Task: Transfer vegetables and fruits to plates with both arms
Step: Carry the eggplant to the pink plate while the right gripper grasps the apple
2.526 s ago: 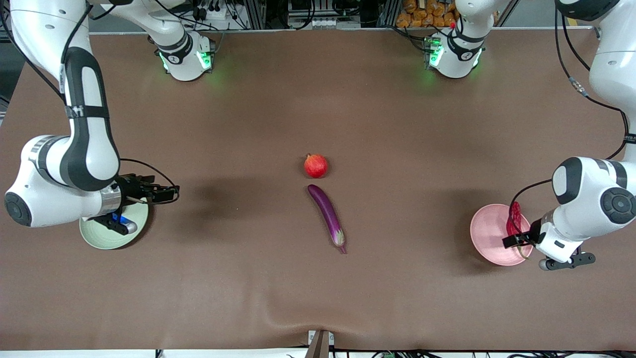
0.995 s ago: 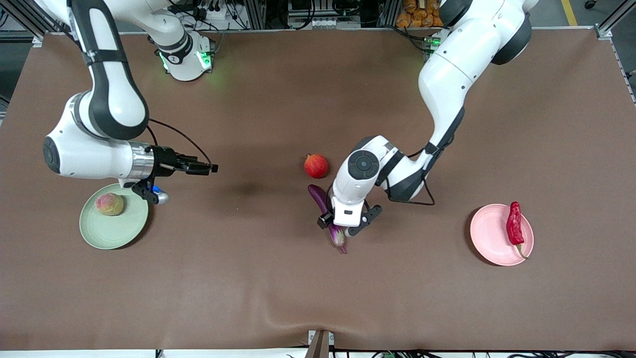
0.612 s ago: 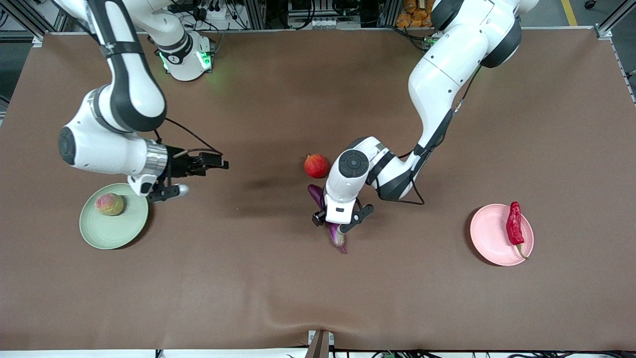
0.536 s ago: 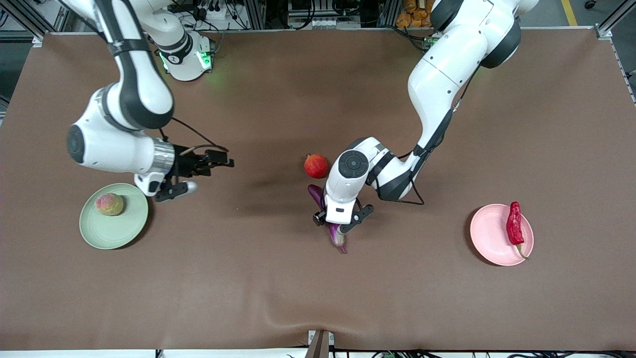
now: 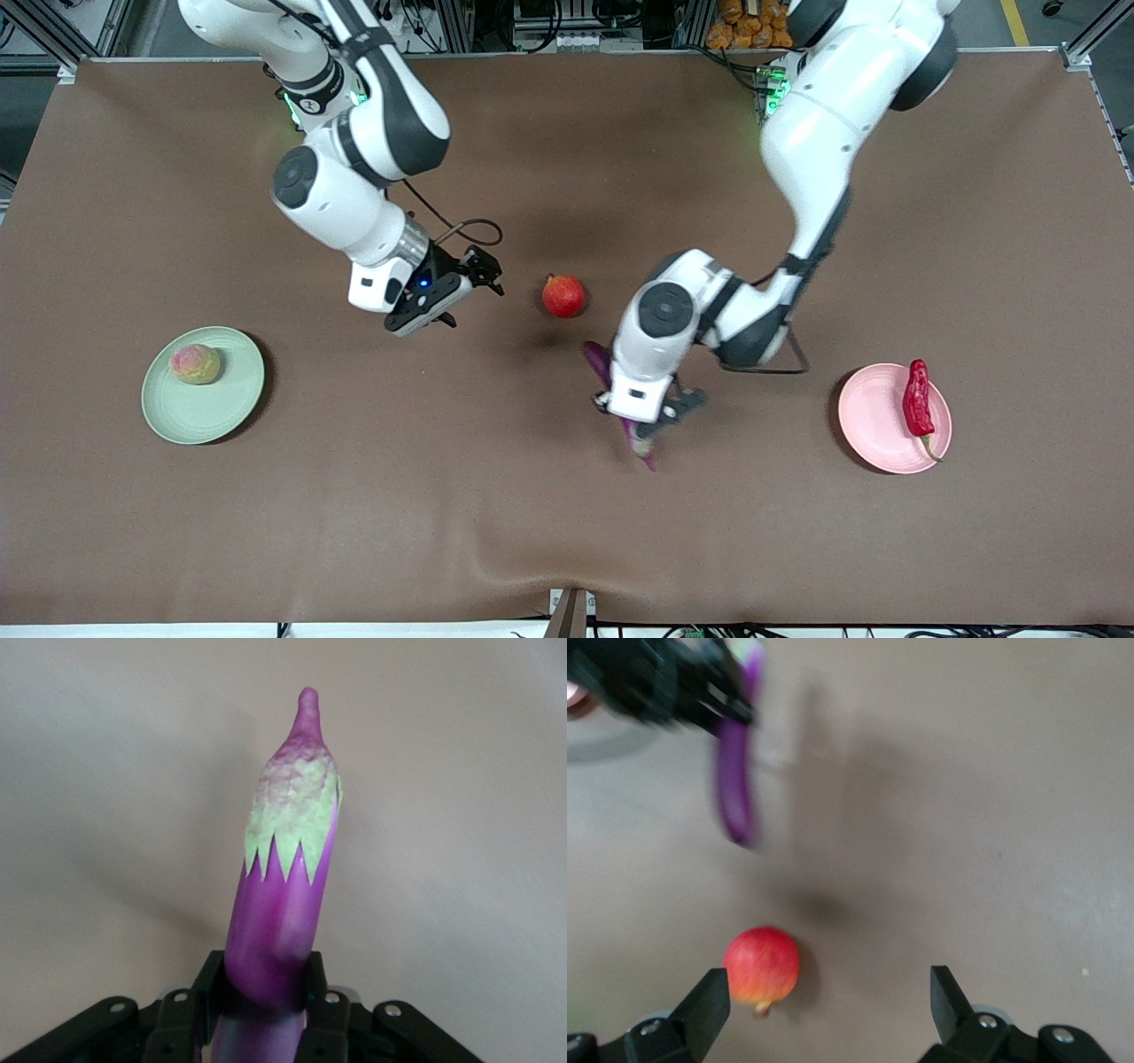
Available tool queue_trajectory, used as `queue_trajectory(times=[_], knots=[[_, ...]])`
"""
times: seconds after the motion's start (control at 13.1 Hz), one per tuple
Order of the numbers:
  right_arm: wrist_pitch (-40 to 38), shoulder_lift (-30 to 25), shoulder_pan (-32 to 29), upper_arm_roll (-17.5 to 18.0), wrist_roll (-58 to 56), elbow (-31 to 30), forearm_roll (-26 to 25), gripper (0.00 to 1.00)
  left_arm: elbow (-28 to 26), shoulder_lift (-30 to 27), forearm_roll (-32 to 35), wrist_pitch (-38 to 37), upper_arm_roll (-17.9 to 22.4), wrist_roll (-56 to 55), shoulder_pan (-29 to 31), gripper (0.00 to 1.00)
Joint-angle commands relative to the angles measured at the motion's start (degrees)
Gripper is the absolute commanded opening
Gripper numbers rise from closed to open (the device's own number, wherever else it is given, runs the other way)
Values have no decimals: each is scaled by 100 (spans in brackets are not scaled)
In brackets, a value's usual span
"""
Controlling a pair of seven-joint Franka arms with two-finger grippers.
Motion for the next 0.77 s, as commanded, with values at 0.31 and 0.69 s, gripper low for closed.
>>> queue_trajectory(times=[0.31,0.69], knots=[[1728,1131,1243,-41,5,-124,310,100,-677,-917,-64,-1540,-266,3603,2259,0],[1913,2045,1744,-41,777,464,583,100,-1600,-1032,15,-963,-274,5414,3605,0]])
